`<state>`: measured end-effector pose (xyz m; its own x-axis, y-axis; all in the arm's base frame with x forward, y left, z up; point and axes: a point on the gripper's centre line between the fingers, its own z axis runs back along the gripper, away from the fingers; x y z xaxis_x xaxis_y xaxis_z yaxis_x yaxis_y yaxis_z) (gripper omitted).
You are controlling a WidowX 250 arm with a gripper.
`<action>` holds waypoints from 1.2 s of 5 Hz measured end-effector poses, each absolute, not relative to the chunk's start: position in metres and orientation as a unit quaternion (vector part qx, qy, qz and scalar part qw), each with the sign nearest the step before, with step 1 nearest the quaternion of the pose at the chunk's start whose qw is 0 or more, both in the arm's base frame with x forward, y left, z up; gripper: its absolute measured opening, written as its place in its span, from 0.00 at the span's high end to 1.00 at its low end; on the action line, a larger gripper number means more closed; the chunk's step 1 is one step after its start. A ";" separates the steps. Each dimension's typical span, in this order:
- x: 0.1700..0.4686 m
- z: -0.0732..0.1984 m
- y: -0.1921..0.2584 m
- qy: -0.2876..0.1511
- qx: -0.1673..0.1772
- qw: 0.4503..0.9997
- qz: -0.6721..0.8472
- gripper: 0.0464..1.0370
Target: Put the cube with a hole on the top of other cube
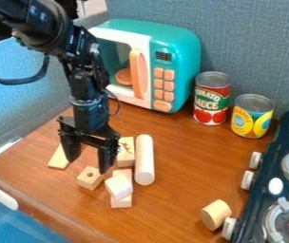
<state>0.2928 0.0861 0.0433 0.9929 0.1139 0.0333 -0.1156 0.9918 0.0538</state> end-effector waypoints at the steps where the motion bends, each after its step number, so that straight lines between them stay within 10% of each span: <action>1: 0.292 0.042 0.086 -0.012 0.073 0.995 0.061 0.04; 6: 0.291 0.018 0.098 -0.019 0.017 0.997 0.074 0.04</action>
<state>0.2906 0.0979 0.0180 0.9883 0.1473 0.0403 -0.1486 0.9884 0.0304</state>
